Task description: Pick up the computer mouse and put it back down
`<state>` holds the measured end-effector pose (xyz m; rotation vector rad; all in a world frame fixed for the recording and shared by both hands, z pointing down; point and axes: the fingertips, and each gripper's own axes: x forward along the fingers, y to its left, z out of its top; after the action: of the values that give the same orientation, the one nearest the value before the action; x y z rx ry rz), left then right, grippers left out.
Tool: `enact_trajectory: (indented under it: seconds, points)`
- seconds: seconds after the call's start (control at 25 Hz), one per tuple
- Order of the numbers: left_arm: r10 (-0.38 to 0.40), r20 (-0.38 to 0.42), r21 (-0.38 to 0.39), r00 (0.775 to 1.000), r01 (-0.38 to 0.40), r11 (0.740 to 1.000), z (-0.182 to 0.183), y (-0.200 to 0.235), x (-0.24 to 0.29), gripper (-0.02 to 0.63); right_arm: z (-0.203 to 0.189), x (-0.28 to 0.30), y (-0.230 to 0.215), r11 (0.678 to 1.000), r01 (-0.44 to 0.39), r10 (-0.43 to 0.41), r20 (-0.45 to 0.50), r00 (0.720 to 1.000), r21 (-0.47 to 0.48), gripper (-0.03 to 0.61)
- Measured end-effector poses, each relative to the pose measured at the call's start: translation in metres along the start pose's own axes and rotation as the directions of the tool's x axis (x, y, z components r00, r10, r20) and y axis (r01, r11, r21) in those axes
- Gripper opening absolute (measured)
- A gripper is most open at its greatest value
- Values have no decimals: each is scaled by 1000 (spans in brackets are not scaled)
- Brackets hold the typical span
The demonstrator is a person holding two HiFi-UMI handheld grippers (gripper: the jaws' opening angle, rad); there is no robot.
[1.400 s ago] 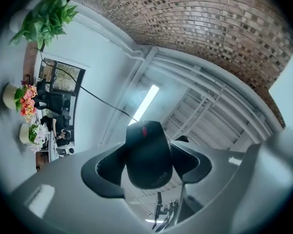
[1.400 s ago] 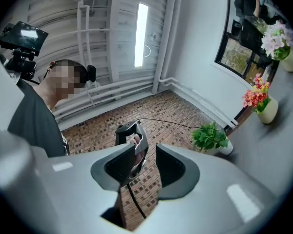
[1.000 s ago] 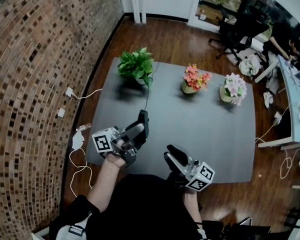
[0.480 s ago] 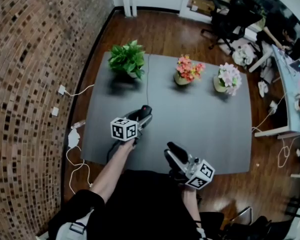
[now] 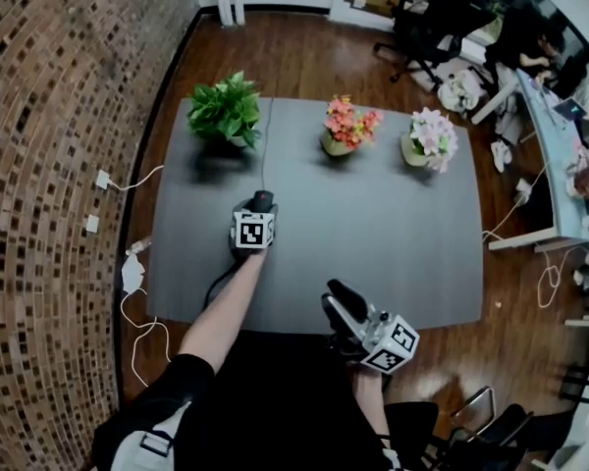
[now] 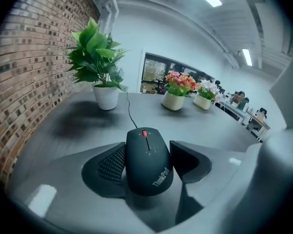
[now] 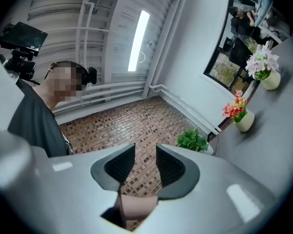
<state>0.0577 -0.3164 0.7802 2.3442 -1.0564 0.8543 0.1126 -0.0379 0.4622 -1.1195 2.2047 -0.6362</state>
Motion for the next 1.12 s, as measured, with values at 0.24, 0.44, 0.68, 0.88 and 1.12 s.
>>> enact_trajectory:
  seconds: [0.24,0.44,0.68,0.88,1.12]
  points:
    - [75,-58,49,996,-72,996,-17,11,28,285,3,-12,-2,999,40,-40,4,999,-7,110]
    - [62,-76,9,995,-61,998,-21,6,42,285,2,-15,-4,998,56,-56,0,998,-10,109]
    - [59,-59,33,997,-57,998,-3,-14,47,285,1,-11,0,999,49,-50,-19,999,-14,109]
    - [22,-94,50,995,-18,999,-14,-45,61,285,0,-15,0,998,58,-58,-21,998,-15,109]
    - [13,-110,55,994,-7,998,-23,-69,67,285,3,-25,-3,997,81,-81,-18,997,-17,109]
